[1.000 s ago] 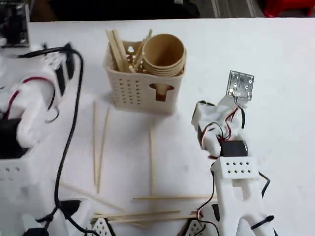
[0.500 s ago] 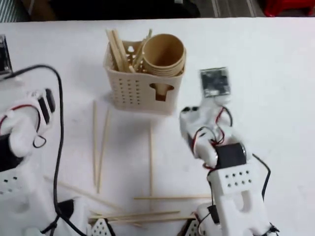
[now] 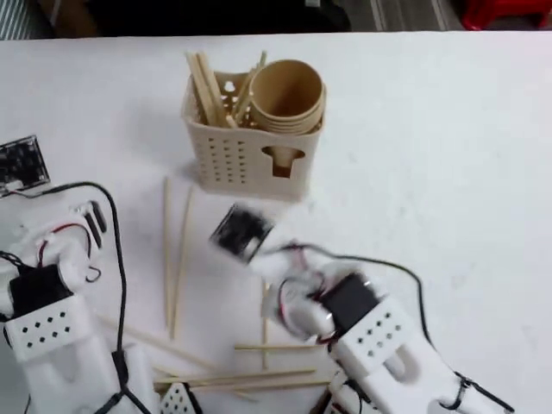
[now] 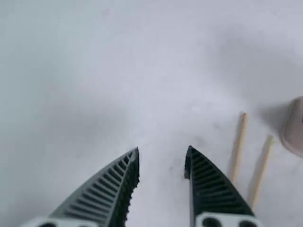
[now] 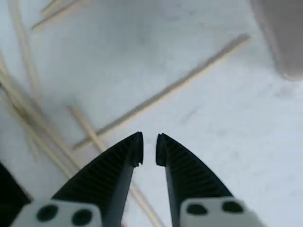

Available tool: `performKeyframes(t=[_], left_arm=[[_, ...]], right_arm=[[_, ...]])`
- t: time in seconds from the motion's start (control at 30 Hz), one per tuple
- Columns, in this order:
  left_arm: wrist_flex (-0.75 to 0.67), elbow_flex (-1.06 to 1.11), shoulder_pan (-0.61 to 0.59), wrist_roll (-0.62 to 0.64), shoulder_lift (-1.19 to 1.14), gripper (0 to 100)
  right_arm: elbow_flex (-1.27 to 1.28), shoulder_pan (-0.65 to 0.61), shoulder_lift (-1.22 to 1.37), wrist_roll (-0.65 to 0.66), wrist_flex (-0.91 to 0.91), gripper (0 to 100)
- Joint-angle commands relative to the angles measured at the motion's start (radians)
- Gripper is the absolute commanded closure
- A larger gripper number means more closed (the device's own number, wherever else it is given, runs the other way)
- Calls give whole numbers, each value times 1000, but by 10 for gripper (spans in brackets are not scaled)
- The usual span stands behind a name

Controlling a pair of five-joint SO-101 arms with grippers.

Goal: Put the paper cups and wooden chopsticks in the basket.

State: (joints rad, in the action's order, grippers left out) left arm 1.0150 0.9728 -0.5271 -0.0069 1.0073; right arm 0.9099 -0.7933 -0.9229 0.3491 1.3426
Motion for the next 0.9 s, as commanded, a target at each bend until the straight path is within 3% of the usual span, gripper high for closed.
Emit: performKeyframes(t=[0.0, 0.17, 0.33, 0.47, 0.67, 0.87], left_arm=[[-66, 15, -39, 60, -25, 828], [-121, 9, -77, 69, -125, 828], [-180, 8, -120, 69, -237, 828], [-222, 6, -154, 69, -300, 828], [-215, -37, -171, 69, -378, 828], [-213, -61, -170, 69, -417, 828]], right_arm=[[55, -142, -22, -55, 4, 837], [104, -269, -22, -129, -35, 724], [213, -447, -21, -133, -153, 719], [275, -562, -21, -239, -265, 717], [301, -582, 10, -272, -321, 717], [301, -582, 206, -298, -421, 717]])
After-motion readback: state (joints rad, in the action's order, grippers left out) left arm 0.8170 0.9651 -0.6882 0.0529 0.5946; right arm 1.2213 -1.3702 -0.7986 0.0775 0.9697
